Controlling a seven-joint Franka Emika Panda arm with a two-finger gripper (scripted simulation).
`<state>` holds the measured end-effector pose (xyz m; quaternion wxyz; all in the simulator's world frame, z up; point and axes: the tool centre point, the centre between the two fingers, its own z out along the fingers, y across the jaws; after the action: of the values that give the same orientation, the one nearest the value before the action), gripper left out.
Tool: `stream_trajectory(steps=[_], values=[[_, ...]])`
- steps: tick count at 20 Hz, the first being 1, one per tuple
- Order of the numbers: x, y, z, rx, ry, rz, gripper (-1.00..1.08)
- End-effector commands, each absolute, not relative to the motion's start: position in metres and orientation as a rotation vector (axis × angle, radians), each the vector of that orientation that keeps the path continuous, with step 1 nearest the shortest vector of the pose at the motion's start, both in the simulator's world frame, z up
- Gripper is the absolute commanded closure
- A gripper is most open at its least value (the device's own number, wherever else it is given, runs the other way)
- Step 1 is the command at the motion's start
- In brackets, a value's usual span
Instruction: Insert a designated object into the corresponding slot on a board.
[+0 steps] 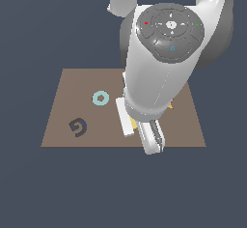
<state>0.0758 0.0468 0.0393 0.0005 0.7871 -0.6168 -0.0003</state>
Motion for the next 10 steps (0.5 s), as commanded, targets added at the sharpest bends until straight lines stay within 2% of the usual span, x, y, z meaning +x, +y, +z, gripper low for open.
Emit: stream_trajectory(steps=[1,9,10], values=[[0.0744,0.042,0.0401,2.468,-1.943,-0.001,1.08],[0.0743,0.0417,0.0302,2.468,-1.943,-0.001,1.08],[0.0743,0.0417,0.0302,2.468,-1.943,-0.001,-0.92]])
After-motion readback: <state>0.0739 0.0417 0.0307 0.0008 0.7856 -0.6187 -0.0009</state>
